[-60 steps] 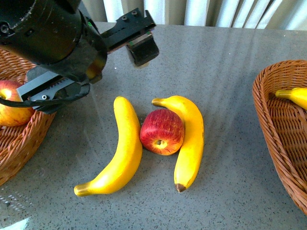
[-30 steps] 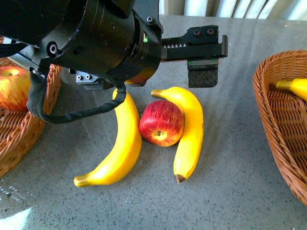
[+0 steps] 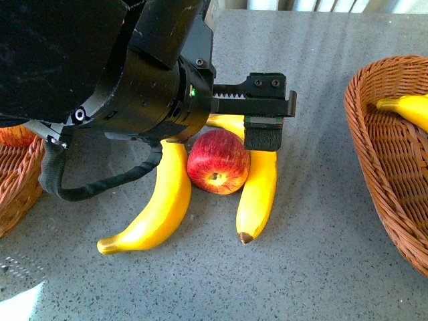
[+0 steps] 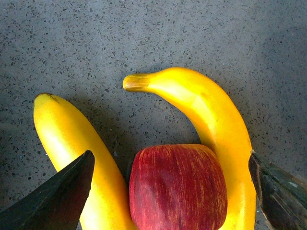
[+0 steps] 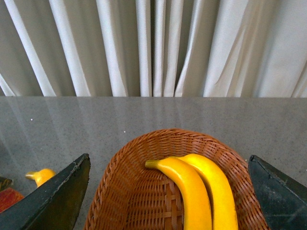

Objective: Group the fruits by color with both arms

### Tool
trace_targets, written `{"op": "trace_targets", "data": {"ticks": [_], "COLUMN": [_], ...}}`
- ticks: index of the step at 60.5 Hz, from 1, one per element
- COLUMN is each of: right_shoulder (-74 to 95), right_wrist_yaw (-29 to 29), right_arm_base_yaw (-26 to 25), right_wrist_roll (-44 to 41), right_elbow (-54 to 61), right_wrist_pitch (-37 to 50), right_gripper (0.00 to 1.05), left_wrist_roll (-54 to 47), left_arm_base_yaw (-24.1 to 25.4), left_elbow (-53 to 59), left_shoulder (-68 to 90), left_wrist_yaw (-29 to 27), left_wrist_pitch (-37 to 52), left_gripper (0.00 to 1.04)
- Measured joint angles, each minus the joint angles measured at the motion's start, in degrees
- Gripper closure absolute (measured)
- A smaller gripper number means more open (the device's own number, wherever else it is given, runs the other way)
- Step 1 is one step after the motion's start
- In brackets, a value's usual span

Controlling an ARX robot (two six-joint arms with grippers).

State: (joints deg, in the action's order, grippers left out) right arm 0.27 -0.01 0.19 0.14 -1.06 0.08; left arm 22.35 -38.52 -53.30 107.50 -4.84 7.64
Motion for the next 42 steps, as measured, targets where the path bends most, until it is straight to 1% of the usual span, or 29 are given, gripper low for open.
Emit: {"op": "trace_targets", "data": {"ticks": [23, 42], "right_shoulder": [0.0, 0.0], "right_wrist_yaw": [0.0, 0.0], "right_arm_base_yaw": [0.0, 0.0], "right_wrist_roll": [0.0, 0.0], "right_elbow": [0.0, 0.0], "right_wrist_pitch": [0.0, 0.0], "right_gripper": [0.09, 0.09], "left_wrist_roll": [-5.3, -6.4], "left_arm_base_yaw": [-0.5, -0.6], "left_elbow": [0.8, 0.8], "left_shoulder": [0.2, 1.1], "left_wrist_yaw": [1.5, 2.1], "left_wrist_pitch": [-0.4, -2.0], "left_gripper": [0.09, 0.09]}}
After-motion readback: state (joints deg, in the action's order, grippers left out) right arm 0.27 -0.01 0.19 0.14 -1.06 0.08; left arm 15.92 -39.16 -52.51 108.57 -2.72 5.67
